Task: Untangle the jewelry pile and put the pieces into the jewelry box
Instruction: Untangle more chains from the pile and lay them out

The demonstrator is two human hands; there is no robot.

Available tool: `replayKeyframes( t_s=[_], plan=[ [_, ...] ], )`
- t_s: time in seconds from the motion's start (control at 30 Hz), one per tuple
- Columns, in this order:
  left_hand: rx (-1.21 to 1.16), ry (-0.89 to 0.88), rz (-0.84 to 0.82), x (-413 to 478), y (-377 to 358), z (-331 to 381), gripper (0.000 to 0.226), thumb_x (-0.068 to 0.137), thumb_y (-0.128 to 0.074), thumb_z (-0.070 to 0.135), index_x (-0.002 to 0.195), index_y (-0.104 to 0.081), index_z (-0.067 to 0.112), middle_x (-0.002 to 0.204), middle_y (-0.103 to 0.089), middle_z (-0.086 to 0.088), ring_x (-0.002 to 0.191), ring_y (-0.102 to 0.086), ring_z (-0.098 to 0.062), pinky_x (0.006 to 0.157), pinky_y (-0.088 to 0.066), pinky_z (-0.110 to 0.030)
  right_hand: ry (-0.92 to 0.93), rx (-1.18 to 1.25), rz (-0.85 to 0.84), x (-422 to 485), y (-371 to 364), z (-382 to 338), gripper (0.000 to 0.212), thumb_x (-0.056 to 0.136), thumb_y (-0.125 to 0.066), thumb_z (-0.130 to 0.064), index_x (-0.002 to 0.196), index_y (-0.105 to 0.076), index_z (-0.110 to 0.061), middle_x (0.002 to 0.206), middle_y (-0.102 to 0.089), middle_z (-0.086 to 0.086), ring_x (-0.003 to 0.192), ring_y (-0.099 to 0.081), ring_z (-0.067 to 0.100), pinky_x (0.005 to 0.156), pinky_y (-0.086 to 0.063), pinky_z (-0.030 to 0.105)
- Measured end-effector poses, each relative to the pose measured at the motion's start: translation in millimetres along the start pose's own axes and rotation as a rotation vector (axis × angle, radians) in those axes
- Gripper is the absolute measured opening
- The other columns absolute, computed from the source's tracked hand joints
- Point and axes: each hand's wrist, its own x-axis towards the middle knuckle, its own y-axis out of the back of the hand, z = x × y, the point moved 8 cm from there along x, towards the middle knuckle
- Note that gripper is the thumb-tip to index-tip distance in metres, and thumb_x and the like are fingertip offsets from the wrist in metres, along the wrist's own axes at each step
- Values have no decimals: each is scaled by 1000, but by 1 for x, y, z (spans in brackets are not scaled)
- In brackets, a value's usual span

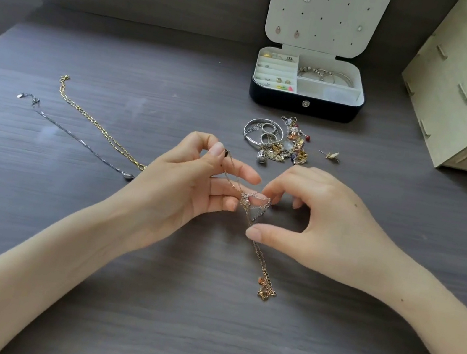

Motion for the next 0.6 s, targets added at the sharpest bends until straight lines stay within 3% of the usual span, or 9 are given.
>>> replayKeyframes(
  t_s=[0.13,0.3,0.43,0.6],
  plan=[
    [-52,14,4,-1,-1,3,12,84,-44,23,82,-36,14,82,-69,-13,69,-70,-28,52,-47,-22,2,17,51,0,-1,-2,31,68,-61,-60,83,-58,-33,74,-49,-24,77,-44,-5,67,-32,9],
    [-92,39,10,-2,0,3,10,83,-44,21,81,-37,14,84,-70,-15,71,-69,-31,51,-47,-22,-42,263,32,1,3,1,9,83,-70,-29,78,-73,-21,57,-55,-14,55,-48,2,53,-33,11],
    [-19,36,63,-2,5,0,14,96,-38,20,85,-35,14,85,-70,-15,73,-69,-37,51,-52,-26,-93,404,31,1,12,9,7,83,-70,-18,78,-75,-17,68,-70,-9,61,-60,-2,62,-43,11],
    [43,26,76,-2,3,-1,15,100,-34,24,88,-31,15,83,-69,-14,69,-69,-37,44,-52,-30,-159,611,68,3,18,18,12,89,-60,-6,80,-66,-3,78,-72,6,69,-66,9,71,-56,26]
  ],
)
